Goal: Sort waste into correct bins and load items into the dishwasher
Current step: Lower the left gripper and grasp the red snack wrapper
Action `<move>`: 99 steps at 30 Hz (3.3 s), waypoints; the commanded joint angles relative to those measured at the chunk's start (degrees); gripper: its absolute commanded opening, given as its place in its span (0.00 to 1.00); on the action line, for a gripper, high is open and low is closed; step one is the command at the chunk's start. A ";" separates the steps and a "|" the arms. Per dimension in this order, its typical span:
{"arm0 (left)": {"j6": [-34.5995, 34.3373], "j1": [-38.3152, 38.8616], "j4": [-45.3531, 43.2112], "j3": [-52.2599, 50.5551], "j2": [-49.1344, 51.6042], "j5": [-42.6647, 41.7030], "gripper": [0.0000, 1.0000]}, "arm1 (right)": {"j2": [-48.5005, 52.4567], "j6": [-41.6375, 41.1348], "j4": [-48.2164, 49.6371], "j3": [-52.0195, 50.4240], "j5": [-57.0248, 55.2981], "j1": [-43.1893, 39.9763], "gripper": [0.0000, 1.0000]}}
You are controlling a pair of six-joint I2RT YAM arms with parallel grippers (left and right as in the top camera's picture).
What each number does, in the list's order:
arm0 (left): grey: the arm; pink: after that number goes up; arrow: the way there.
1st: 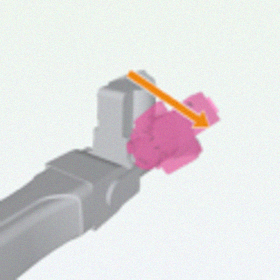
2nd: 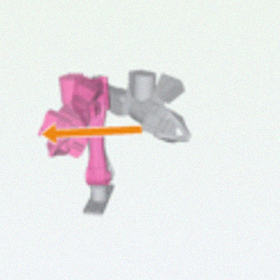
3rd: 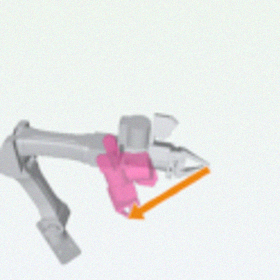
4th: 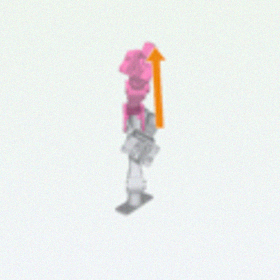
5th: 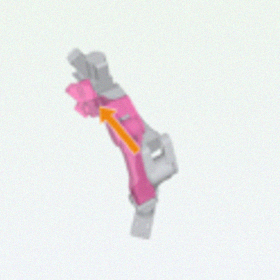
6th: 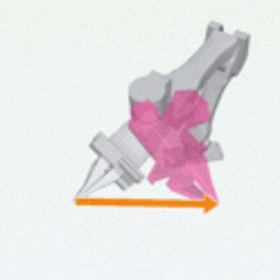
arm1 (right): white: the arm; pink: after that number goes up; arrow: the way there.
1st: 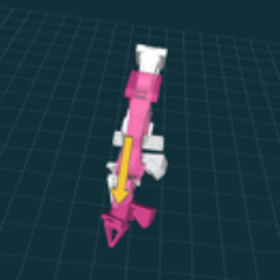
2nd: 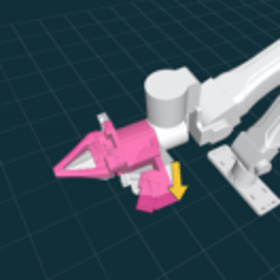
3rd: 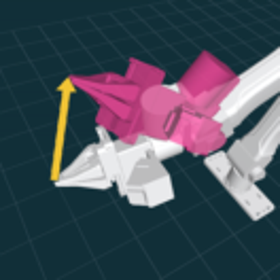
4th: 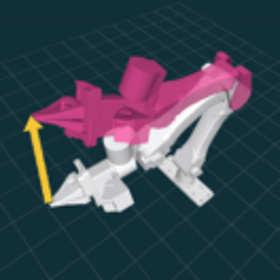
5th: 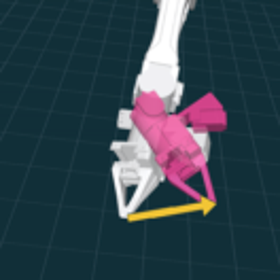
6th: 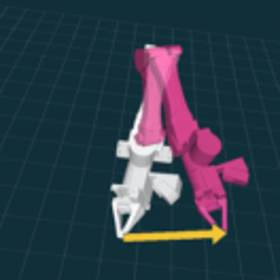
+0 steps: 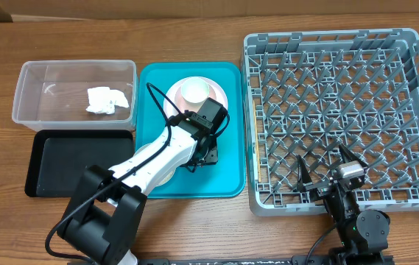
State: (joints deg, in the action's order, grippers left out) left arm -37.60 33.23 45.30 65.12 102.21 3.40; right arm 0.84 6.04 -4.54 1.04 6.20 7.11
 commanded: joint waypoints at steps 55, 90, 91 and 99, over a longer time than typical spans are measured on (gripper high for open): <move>-19.26 -0.22 -4.50 -1.22 -2.14 8.81 0.46 | -0.68 -0.02 0.31 -0.59 0.33 -0.22 1.00; -19.21 2.47 -5.90 -5.16 -2.12 4.26 0.29 | -0.68 0.00 0.31 -0.59 0.33 -0.22 1.00; -19.19 2.47 -5.60 -5.16 -2.12 4.31 0.29 | -0.68 -0.02 0.33 -0.59 0.33 -0.22 1.00; -19.21 2.47 -5.29 -6.16 -2.12 4.76 0.32 | -0.68 0.00 0.31 -0.59 0.33 -0.22 1.00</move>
State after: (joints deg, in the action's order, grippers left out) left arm -55.81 35.55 39.83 60.01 99.55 7.70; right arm 0.84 6.02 -4.54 1.04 6.17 7.11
